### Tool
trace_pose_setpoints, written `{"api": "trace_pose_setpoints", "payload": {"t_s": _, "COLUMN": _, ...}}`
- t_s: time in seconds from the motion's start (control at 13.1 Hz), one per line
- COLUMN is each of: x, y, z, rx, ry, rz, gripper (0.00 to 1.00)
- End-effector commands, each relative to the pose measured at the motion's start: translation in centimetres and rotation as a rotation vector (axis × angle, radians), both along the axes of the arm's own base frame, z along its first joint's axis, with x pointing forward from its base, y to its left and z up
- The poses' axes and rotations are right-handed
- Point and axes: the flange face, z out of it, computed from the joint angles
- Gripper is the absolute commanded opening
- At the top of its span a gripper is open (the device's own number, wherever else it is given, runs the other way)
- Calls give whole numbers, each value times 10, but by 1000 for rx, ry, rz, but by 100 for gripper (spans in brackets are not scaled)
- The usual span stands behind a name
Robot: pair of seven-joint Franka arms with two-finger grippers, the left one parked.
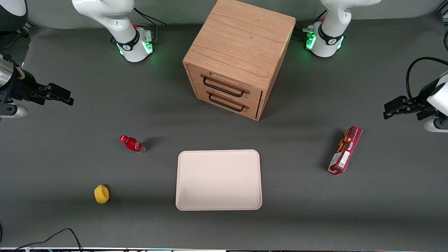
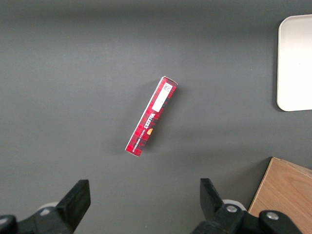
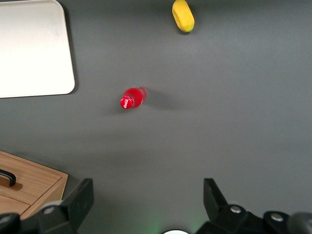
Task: Open upper drawer
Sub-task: 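Move the right gripper toward the upper drawer's black handle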
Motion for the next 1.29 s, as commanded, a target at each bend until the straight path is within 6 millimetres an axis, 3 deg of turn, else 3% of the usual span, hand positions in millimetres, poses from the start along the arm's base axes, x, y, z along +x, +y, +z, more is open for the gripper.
{"api": "trace_pose_setpoints", "payload": {"t_s": 0.0, "x": -10, "y": -1, "z": 3, "rx": 11, "ry": 7, "rz": -20, "gripper": 100}}
{"api": "trace_pose_setpoints", "payload": {"t_s": 0.15, "x": -5, "y": -1, "z": 1, "rx": 10, "ry": 1, "rz": -20, "gripper": 100}}
{"api": "trace_pose_setpoints", "payload": {"t_s": 0.38, "x": 10, "y": 20, "z": -2, "rx": 33, "ry": -4, "rz": 59, "gripper": 100}}
{"api": "trace_pose_setpoints", "payload": {"t_s": 0.53, "x": 26, "y": 57, "z": 6, "rx": 101, "ry": -25, "rz": 276, "gripper": 100}}
{"api": "trace_pose_setpoints", "payload": {"t_s": 0.68, "x": 36, "y": 87, "z": -3, "rx": 185, "ry": -5, "rz": 372, "gripper": 100}}
{"api": "trace_pose_setpoints", "payload": {"t_s": 0.91, "x": 30, "y": 185, "z": -20, "rx": 257, "ry": 34, "rz": 522, "gripper": 100}}
{"api": "trace_pose_setpoints", "payload": {"t_s": 1.22, "x": 12, "y": 307, "z": -74, "rx": 334, "ry": 105, "rz": 721, "gripper": 100}}
